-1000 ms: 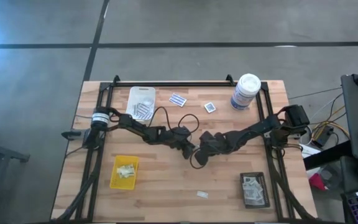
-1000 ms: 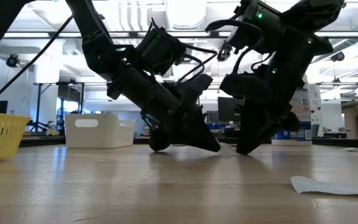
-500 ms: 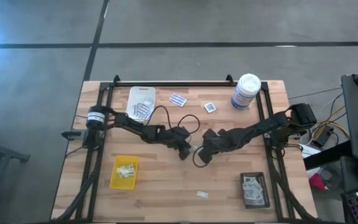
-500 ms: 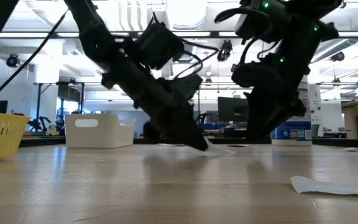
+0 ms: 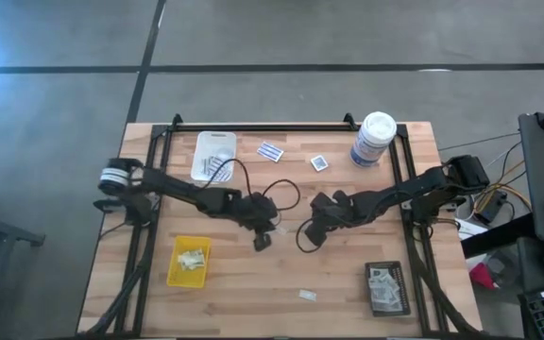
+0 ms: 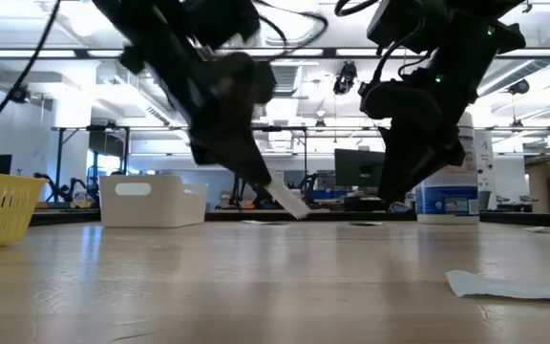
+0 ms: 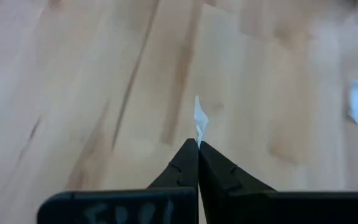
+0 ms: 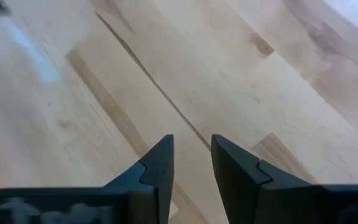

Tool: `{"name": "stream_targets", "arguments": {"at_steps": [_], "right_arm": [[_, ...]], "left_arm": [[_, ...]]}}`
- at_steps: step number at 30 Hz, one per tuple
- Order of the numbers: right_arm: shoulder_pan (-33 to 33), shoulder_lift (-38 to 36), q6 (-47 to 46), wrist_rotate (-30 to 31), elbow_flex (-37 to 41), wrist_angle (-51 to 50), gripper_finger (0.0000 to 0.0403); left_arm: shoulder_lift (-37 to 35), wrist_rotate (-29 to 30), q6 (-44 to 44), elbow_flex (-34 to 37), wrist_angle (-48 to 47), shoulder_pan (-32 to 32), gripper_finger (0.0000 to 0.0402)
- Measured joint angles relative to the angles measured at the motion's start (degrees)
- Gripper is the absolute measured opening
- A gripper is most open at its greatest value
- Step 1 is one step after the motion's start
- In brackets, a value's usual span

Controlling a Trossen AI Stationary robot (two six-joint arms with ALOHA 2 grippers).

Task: Pick & Place First Aid Supplies
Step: Put the green bandage into the yellow bin

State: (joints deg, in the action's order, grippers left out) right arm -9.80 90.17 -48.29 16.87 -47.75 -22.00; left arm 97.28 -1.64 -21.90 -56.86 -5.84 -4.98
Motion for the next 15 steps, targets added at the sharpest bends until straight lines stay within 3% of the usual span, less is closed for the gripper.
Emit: {"name": "stream_targets", "arguments": {"at_steps": [7, 15], "right_arm": [[0.00, -0.02, 1.06, 1.36, 0.17, -0.11, 0.0090], [0.13, -0.02, 2.05, 1.75, 0.22, -0.09, 0.0078]], "left_arm": [[-9.20, 0.14, -0.80, 0.00, -14.08, -4.43, 0.0000], [-18.36, -0.42, -8.11, 0.00, -28.77, -10.07, 0.0000]]}}
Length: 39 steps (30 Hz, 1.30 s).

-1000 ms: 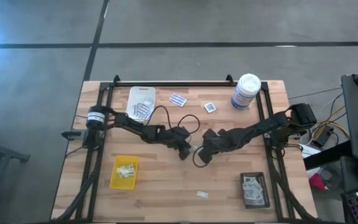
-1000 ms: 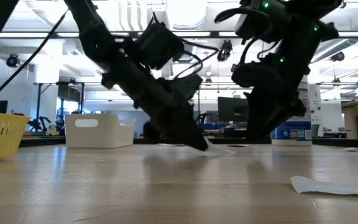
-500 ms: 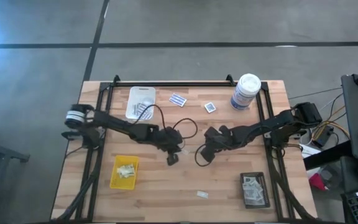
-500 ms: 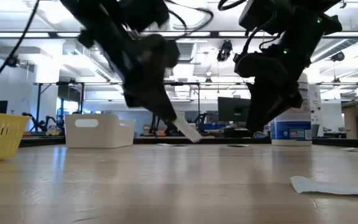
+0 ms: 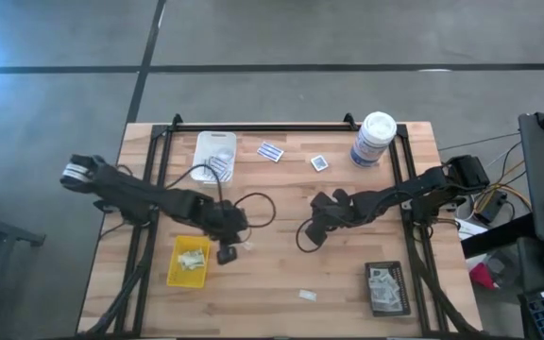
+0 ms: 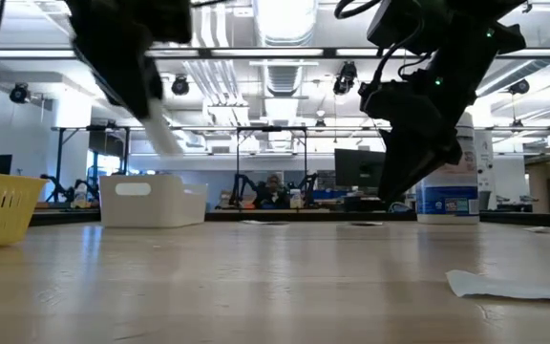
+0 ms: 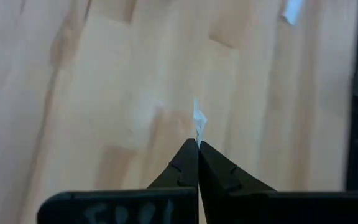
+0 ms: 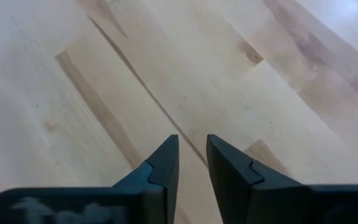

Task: Pick & Place First Aid Supplies
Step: Put the green bandage into the yellow bin

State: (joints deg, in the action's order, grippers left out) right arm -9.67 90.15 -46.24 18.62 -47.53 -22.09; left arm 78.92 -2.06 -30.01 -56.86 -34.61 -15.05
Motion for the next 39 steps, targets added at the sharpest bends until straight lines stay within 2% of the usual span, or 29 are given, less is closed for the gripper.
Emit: {"name": "stream_targets", "arguments": {"at_steps": [10, 17, 27, 39], "right_arm": [[0.24, 0.00, 0.41, 1.10, 0.00, 0.02, 0.0068], [0.21, 0.00, 0.33, 1.10, 0.00, 0.09, 0.0071], [0.20, 0.00, -0.42, 1.08, 0.00, 0.22, 0.0080], [0.17, 0.00, -4.91, 1.04, 0.00, 0.22, 0.0063]], "left_arm": [[-10.95, -9.56, -9.69, 0.00, -11.41, -5.75, 0.0000], [-15.33, -11.15, -19.72, 0.00, -25.70, -9.53, 0.0000], [-12.54, -11.17, -21.25, 3.19, -25.87, -12.67, 0.0000], [-5.43, -13.52, -16.15, 4.61, -25.80, -12.67, 0.0007]]}}
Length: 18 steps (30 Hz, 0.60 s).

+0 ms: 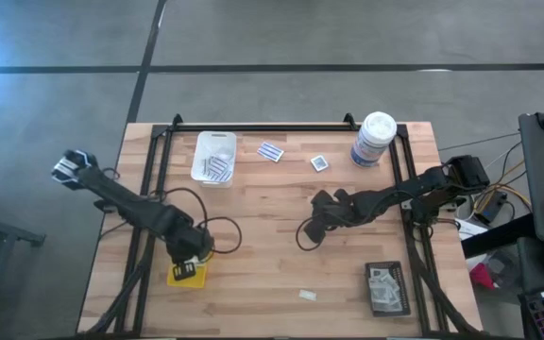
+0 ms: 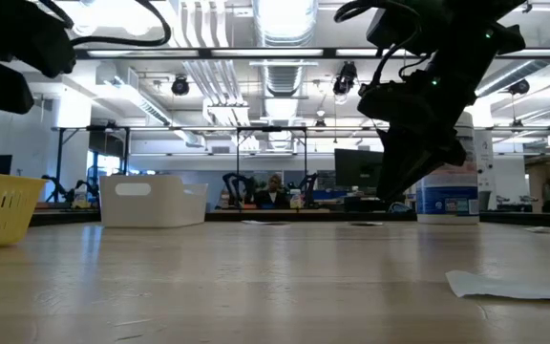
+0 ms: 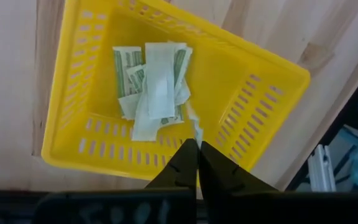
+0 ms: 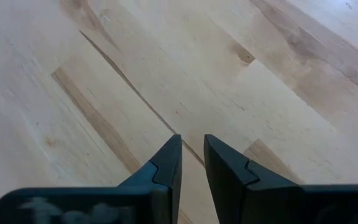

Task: Pick & Place First Aid Supplies
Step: Put the green bandage into the yellow bin, then put the towelette pack into the black bin

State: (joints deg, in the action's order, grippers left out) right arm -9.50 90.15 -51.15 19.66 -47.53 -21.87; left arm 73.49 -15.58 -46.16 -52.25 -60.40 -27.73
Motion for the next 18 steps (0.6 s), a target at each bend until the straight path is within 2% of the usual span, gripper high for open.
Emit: {"name": "stream_targets", "arguments": {"at_steps": [11, 18], "right_arm": [[-1.00, 0.00, -1.45, -0.13, 0.04, -0.08, 0.0075], [-1.53, -0.04, -1.43, -0.13, 0.07, -0.40, 0.0073]], "left_arm": [[1.16, -0.10, 5.75, 0.03, -0.10, 0.71, 0.0102], [1.16, -0.07, 14.36, -2.41, -2.40, 2.32, 0.0114]]}}
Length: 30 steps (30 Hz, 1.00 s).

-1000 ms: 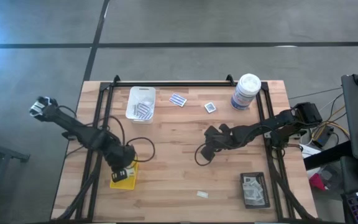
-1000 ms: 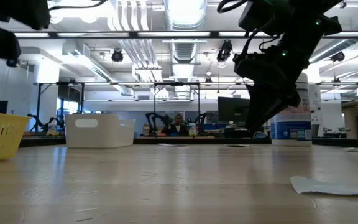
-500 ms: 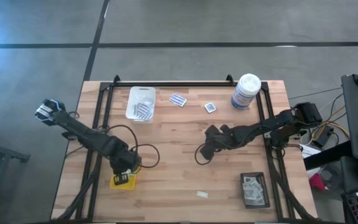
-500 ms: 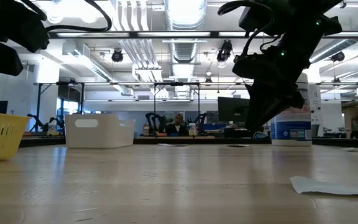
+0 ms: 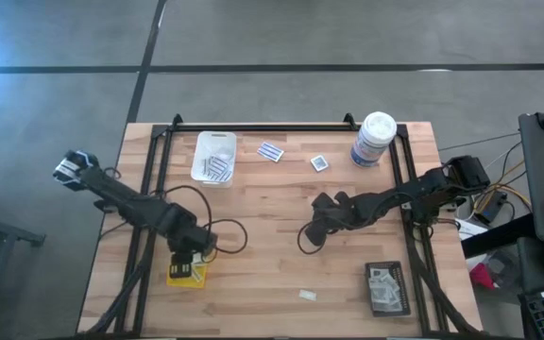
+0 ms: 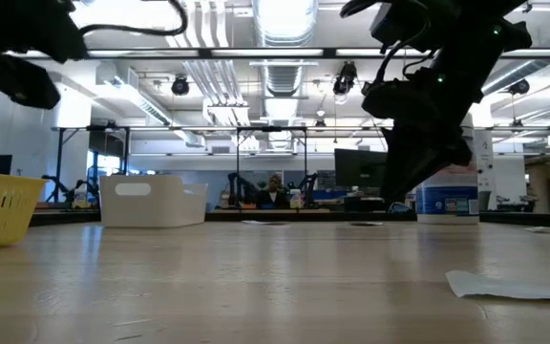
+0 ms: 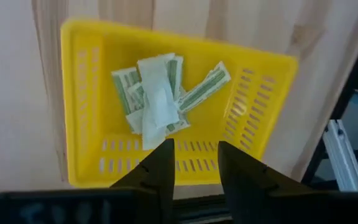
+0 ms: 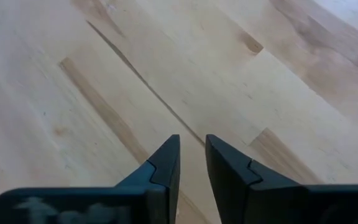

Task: Pick & Place First Aid Supplies
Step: Put the towelette pack into the black bin

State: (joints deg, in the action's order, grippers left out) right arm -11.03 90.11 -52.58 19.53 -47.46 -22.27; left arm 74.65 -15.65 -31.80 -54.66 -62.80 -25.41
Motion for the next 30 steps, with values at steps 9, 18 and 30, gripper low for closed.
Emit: {"name": "stream_targets", "arguments": {"at_steps": [9, 18, 30], "right_arm": [[0.00, -3.44, -4.56, 0.03, 0.00, -10.78, 0.0061], [0.01, -9.80, -12.01, 3.21, 0.00, -25.11, 0.0069], [2.63, -11.22, -8.35, 9.07, 0.24, -20.49, 0.0074]], "left_arm": [[0.00, 5.42, 10.31, -7.29, 1.37, 2.47, 0.0115], [0.02, 25.45, 22.89, -7.63, 18.58, 3.07, 0.0115], [0.46, 26.42, 22.56, 5.48, 54.38, 7.25, 0.0115]]}}
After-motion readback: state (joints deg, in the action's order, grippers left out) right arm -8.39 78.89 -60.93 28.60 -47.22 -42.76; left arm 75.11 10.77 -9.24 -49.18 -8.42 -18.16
